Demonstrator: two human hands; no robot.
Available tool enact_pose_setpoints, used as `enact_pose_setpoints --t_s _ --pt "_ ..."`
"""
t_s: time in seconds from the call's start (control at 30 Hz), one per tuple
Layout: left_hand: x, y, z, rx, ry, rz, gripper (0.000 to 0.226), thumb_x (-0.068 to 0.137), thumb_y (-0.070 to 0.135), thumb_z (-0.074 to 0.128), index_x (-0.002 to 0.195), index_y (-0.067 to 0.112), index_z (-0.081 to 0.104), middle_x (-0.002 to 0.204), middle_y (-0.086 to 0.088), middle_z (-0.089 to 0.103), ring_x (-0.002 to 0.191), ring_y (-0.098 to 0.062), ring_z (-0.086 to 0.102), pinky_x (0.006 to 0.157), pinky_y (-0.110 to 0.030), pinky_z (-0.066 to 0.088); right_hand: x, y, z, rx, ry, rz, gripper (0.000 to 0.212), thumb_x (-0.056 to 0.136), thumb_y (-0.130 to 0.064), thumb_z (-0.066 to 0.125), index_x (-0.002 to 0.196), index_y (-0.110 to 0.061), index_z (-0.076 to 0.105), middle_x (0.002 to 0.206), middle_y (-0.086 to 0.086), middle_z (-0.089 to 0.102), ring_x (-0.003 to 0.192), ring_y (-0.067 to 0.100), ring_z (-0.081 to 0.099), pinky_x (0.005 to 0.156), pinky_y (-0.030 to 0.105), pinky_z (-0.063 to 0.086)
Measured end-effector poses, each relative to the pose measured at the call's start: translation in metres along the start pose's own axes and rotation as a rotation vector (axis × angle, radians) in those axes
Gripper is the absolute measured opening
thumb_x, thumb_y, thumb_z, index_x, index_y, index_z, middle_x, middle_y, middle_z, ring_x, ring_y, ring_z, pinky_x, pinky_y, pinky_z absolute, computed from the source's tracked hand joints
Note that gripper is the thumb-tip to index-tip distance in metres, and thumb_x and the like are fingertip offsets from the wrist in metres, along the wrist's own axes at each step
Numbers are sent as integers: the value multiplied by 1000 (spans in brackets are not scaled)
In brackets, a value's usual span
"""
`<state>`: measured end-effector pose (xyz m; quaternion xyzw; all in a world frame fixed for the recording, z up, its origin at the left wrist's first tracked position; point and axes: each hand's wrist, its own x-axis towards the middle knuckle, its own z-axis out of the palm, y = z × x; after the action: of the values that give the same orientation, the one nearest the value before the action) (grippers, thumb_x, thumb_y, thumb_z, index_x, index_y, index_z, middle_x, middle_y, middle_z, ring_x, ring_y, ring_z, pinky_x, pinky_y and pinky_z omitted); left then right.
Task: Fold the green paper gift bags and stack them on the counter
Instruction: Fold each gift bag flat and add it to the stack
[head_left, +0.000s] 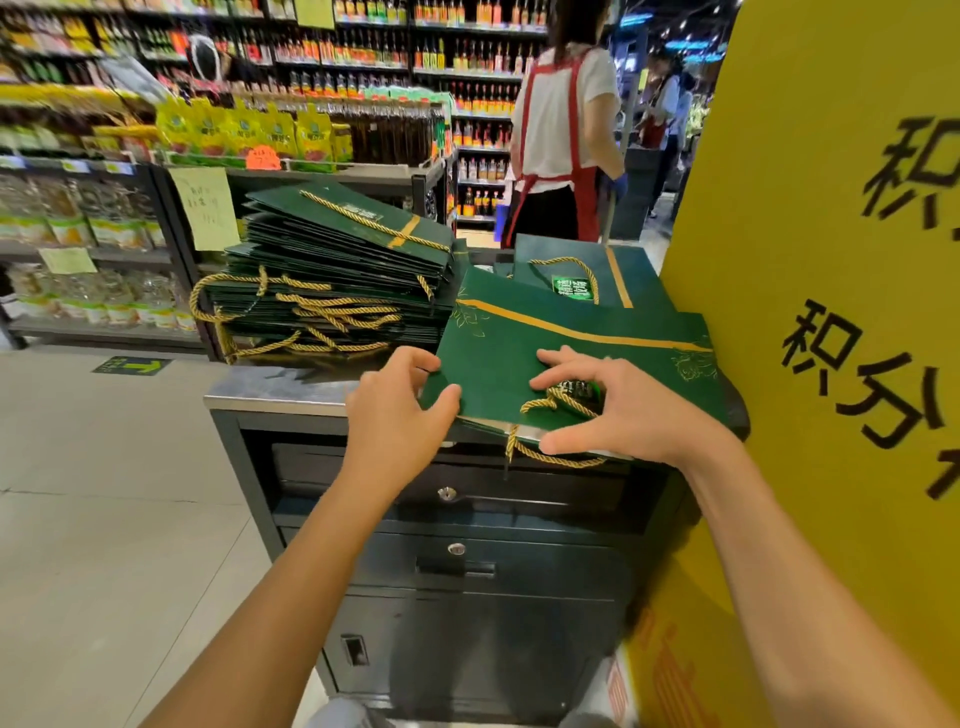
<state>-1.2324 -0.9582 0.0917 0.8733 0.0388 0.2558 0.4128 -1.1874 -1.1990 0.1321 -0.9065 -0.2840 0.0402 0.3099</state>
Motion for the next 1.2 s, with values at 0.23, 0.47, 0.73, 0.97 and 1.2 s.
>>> enact_pose_setpoints --t_s 0.23,0.47,0.73,0.97,1.2 --pt "4 18 -15 -335 -13 -141 29 89 19 75 117 21 68 110 5 67 105 -8 64 96 -35 56 -8 -6 17 -234 64 -36 88 81 -42 81 153 -43 29 167 -19 15 155 8 2 127 46 -6" --pt "4 46 -34 -785 -17 -111 23 106 29 50 122 15 58 101 -9 76 71 -28 73 66 -29 60 -23 -32 8 -141 406 -98 73 92 -4 61 154 -36 36 160 -15 36 149 8 29 124 45 27" --pt "-3 43 -25 -751 -212 -220 19 101 20 60 111 7 69 103 -16 76 89 -29 76 84 -36 62 -37 -70 -33 303 901 -253 37 98 1 51 126 -23 56 88 -16 61 76 5 56 65 19 47" --pt "-10 55 -10 -786 -459 -302 34 102 36 57 122 10 62 116 -11 74 104 -26 73 94 -37 58 -29 -90 -19 1092 978 -7 17 104 -11 52 103 -25 60 102 -2 75 98 20 71 90 47 59" --pt "-6 47 -17 -978 -164 -260 65 98 5 62 151 27 32 114 -1 76 104 -22 73 73 -39 62 -25 -67 -4 1297 677 61 15 98 -8 60 112 -13 58 104 0 74 98 13 72 96 36 56"
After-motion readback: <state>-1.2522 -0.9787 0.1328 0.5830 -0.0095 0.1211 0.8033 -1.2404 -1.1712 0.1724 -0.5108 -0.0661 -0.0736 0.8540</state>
